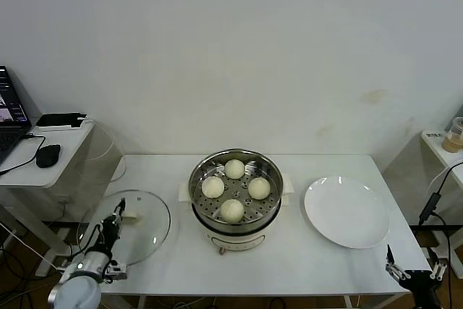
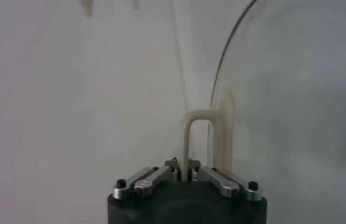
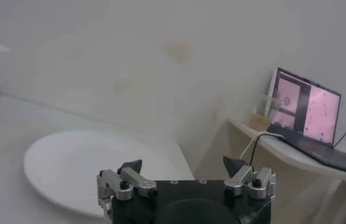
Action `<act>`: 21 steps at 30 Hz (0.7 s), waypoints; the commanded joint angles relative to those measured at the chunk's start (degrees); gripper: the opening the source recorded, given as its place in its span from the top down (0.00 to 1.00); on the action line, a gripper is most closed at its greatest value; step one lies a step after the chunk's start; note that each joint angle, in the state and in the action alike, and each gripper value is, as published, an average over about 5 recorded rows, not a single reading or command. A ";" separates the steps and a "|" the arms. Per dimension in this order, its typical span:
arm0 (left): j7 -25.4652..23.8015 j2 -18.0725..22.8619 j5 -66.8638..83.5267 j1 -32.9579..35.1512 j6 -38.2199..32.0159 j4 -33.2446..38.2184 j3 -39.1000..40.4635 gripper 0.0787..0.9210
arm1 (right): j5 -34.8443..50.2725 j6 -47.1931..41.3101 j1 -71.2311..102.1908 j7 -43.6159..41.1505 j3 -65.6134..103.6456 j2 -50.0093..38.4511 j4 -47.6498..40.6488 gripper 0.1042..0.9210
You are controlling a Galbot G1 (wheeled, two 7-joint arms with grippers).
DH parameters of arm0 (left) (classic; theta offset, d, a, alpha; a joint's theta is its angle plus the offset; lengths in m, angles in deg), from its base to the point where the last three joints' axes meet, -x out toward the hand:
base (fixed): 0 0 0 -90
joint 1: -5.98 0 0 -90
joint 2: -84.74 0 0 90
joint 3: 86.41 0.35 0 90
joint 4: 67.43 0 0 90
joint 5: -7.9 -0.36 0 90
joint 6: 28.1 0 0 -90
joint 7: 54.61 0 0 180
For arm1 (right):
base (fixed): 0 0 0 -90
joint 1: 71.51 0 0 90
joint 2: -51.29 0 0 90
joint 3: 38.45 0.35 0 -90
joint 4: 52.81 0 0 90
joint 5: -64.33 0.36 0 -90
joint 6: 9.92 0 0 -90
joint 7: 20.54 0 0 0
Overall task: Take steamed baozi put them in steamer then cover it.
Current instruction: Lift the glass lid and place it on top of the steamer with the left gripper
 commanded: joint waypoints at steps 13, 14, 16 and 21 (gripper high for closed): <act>-7.71 -8.32 15.65 -5.05 12.68 20.49 0.34 0.92 | -3.18 1.64 -0.03 0.06 -1.85 -0.06 0.48 0.12; -7.48 -8.75 16.54 -6.31 13.41 20.68 2.31 0.92 | -3.38 1.74 -0.08 0.07 -1.99 0.09 0.55 0.12; -6.65 -9.07 18.40 -9.57 14.99 20.54 7.11 0.92 | -3.85 1.92 -0.21 0.08 -2.29 0.44 0.60 0.12; -6.22 -7.38 19.55 -22.12 19.91 19.01 20.22 0.92 | -5.20 2.21 -0.62 0.10 -3.46 1.62 0.76 0.12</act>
